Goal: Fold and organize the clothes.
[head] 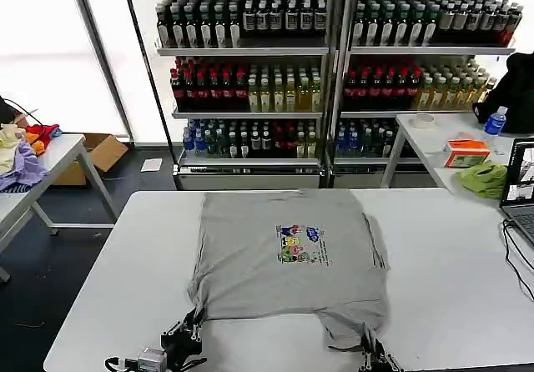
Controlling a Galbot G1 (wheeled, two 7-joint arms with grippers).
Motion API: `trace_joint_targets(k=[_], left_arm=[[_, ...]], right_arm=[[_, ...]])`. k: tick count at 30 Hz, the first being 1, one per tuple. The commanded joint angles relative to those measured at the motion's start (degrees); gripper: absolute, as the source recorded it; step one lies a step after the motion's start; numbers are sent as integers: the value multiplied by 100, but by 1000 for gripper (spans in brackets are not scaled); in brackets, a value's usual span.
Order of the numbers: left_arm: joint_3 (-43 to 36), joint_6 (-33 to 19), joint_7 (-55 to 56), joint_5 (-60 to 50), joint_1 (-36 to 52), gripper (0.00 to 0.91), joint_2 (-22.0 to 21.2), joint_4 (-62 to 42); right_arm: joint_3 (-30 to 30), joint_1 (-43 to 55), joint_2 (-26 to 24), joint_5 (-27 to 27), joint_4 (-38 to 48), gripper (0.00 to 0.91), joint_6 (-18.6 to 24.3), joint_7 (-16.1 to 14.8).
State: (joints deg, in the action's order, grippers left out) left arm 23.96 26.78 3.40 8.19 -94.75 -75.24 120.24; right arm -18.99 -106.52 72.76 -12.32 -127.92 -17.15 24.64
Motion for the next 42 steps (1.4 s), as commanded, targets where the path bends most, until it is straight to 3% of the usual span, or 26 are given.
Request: trace_joint_targets(k=[1,3,6,13,26,37,38,39,40,41,42], left_arm=[[-4,-732,-9,-50,393,0,-198,-51],[44,-1051,23,42,640,0,-304,-69],[121,-1362,71,323,977,0,-451,-171],[83,-1466,12,573,2107,0,-418,-818],[-68,-1388,-11,912,3682,0,-322,-2563],[-179,-1191,-6,917,3900,0,-254,-3114],[-198,-1151,-14,916,3910,10,-244,-3161],[-205,-1126,-17,915,3914,242,-239,-3169],[-212,-1095,-13,915,3922,806,-240,-3180],[-214,-1042,9,910,3934,907,-244,-3177],[-210,-1013,21,906,3939,907,-248,-3168]], right_arm=[[-140,215,59,478,-376,0,638,-266],[-280,575,132,429,-271,0,874,-329],[-528,1131,283,386,-118,0,860,-408],[-842,2212,107,338,446,0,856,-784],[-416,4235,225,265,2290,0,387,-924],[-87,4931,286,40,3167,0,155,-928],[-57,4975,284,37,3214,81,144,-935],[-23,5046,287,40,3283,322,120,-960],[4,5108,289,30,3319,715,86,-963],[20,5170,301,26,3356,907,43,-956],[22,5208,304,24,3365,907,-1,-966]])
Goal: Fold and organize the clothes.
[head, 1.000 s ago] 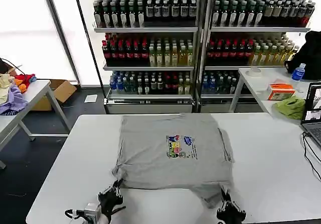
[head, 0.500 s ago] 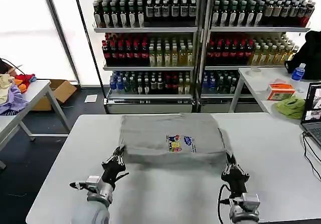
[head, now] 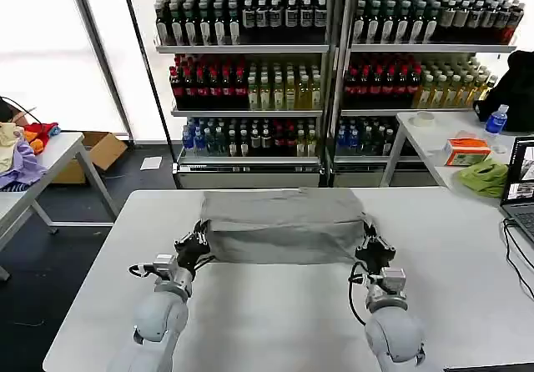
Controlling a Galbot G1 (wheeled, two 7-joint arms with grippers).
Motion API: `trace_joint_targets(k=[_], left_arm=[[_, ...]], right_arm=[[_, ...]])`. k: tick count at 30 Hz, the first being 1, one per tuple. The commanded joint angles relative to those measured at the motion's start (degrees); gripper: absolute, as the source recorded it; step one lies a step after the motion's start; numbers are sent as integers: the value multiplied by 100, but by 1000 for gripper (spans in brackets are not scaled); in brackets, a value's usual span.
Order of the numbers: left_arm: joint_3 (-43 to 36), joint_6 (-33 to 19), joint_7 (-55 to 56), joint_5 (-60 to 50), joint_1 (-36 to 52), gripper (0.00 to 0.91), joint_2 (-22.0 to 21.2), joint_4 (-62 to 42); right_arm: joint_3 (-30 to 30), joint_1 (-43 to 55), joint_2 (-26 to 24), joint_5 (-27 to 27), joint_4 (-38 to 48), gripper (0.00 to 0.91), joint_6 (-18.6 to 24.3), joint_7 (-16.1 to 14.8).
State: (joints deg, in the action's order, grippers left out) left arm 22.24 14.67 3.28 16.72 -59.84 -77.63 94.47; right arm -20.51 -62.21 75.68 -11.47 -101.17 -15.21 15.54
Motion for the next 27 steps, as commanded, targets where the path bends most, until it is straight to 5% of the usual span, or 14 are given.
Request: trace_joint_targets(k=[1,22,27], left_arm=[[-35,207,31,62,461,907,-14,-582],[78,934,326,-61,16,907,49,443],[94,1146,363,-181,-277,907,90,723]], right_arm=[[178,814,15,-96,695,907,-221,-59],[0,563,-14,-1494,-203,907,-815,795],[-33,153,-138,-965,-445,907,-1093,911]])
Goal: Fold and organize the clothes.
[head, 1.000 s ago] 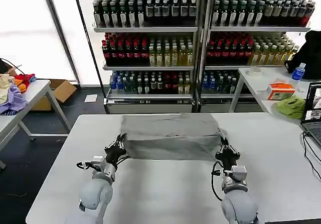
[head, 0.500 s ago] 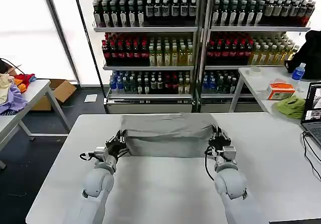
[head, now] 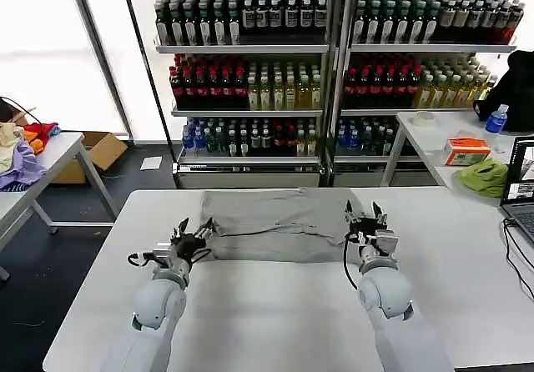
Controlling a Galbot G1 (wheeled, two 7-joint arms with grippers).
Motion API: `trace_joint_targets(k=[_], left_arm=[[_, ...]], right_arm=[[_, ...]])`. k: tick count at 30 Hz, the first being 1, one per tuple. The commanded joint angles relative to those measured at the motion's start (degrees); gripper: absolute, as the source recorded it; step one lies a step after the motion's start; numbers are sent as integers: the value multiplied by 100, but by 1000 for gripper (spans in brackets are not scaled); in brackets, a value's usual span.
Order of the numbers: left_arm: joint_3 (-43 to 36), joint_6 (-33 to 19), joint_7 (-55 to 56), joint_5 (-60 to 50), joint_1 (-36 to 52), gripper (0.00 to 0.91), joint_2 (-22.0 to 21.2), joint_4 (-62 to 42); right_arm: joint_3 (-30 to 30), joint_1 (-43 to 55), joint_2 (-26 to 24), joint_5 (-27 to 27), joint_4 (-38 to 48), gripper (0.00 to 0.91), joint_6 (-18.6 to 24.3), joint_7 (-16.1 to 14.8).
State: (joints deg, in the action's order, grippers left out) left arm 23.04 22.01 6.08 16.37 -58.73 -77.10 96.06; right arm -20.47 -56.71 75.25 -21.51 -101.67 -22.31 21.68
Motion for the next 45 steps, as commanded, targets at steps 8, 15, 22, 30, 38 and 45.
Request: trace_joint_targets(k=[8,15,22,30,38,45], left_arm=[[-13,490,25,-376,-716,907,129,590],[-42,484,22,-364,-637,907,131,412],[-34,533,15,-375,-506,635,166,150],[-111,811,-54,-225,-670,30,355,259],[-204,880,-94,-238,-763,0,375,217],[-298,742,-148,-300,-864,0,369,242]], right_arm=[[-166,-1235,-481,71,-625,907,-599,350],[-181,-1388,-482,-50,-569,907,-674,424],[-168,-1287,-453,-296,-351,907,-679,424],[-132,-1202,-399,-591,-18,645,-746,434],[-97,-1276,-403,-766,162,0,-673,421],[-164,-1412,-387,-763,-71,0,-579,407]])
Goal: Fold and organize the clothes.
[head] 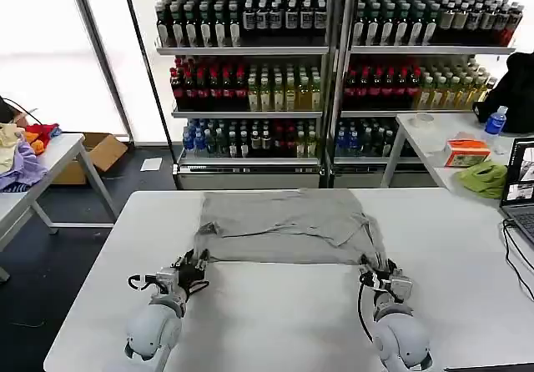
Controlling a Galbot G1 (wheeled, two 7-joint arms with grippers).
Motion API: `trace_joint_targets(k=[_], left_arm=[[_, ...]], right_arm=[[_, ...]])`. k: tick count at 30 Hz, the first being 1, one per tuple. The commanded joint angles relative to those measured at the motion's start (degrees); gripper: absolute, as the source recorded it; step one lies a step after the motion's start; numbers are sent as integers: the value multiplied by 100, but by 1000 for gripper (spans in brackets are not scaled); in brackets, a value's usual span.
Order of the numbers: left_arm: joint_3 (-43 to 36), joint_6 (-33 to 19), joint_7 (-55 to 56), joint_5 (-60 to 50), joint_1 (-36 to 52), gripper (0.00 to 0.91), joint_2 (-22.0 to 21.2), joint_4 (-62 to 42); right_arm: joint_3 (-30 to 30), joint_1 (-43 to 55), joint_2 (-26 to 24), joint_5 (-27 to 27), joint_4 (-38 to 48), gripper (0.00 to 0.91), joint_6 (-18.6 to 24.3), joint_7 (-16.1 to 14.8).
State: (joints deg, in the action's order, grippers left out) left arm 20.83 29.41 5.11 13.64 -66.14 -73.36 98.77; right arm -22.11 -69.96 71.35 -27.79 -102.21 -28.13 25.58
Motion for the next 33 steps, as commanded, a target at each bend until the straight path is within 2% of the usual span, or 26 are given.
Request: trace_joint_targets(k=[1,12,18,26,29,33], left_arm=[[-77,-1,-54,-26,-133,0,-4,-4],[55,-42,82,189,-499,0,137,917],[204,26,156,362,-1005,0,278,1849],[493,129,485,619,-2390,0,835,3171],[531,119,615,599,-3094,0,922,3541],[539,48,722,562,-3878,0,902,3711]], right_arm=[[-4,-112,-1,-103,-67,0,15,6],[-25,-571,-189,190,-1569,0,-103,147],[-170,-1038,-291,202,-2396,0,-244,303],[-322,-2102,-494,214,-3040,0,-347,573],[-351,-2588,-627,164,-3035,0,-283,729],[-483,-3024,-813,63,-2920,0,-181,715]])
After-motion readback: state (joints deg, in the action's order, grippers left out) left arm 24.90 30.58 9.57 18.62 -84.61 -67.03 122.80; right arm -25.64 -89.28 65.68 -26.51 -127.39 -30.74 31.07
